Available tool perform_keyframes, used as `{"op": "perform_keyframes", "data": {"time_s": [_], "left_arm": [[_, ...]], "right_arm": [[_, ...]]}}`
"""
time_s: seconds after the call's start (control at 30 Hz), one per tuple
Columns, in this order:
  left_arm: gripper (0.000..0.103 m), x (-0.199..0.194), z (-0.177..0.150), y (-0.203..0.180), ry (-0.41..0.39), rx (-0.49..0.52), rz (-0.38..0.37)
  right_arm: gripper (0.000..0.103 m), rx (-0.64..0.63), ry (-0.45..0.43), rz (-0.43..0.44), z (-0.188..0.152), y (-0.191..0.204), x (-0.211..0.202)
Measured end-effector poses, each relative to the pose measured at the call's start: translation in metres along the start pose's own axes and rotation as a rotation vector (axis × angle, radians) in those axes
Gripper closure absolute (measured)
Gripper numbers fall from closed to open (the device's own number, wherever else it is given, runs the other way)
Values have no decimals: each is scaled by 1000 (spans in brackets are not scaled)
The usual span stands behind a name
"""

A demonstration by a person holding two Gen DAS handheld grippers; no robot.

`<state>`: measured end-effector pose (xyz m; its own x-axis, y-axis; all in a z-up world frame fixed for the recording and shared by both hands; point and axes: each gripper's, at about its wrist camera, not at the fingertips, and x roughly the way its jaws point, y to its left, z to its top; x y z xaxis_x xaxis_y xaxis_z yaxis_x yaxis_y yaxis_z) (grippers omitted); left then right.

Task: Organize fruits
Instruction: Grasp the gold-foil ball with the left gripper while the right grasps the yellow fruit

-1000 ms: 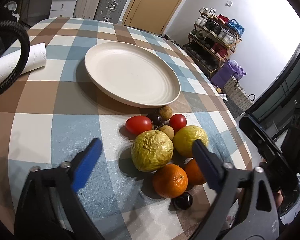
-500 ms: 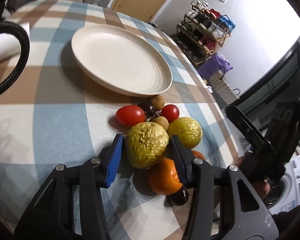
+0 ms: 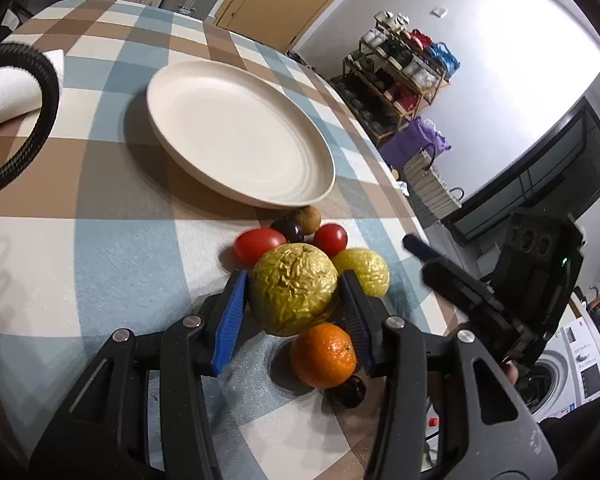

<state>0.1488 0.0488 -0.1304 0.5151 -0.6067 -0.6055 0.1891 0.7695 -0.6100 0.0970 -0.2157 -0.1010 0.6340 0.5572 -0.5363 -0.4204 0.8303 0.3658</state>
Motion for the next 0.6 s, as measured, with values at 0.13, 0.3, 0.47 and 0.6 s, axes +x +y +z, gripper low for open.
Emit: {"op": "perform_keyframes", "data": {"time_s": [0.13, 0.3, 0.47, 0.6], "left_arm": [[59, -9, 6, 4, -19, -16, -13], [59, -24, 11, 7, -37, -10, -16], [59, -39, 18, 14, -75, 0, 5], [59, -50, 25, 19, -97, -5, 13]], "right_arm": [[0, -21, 61, 41, -2, 8, 13], [0, -46, 118, 61, -6, 16, 28], [0, -81, 170, 60, -10, 22, 36], [3, -86, 192, 56, -11, 22, 41]]}}
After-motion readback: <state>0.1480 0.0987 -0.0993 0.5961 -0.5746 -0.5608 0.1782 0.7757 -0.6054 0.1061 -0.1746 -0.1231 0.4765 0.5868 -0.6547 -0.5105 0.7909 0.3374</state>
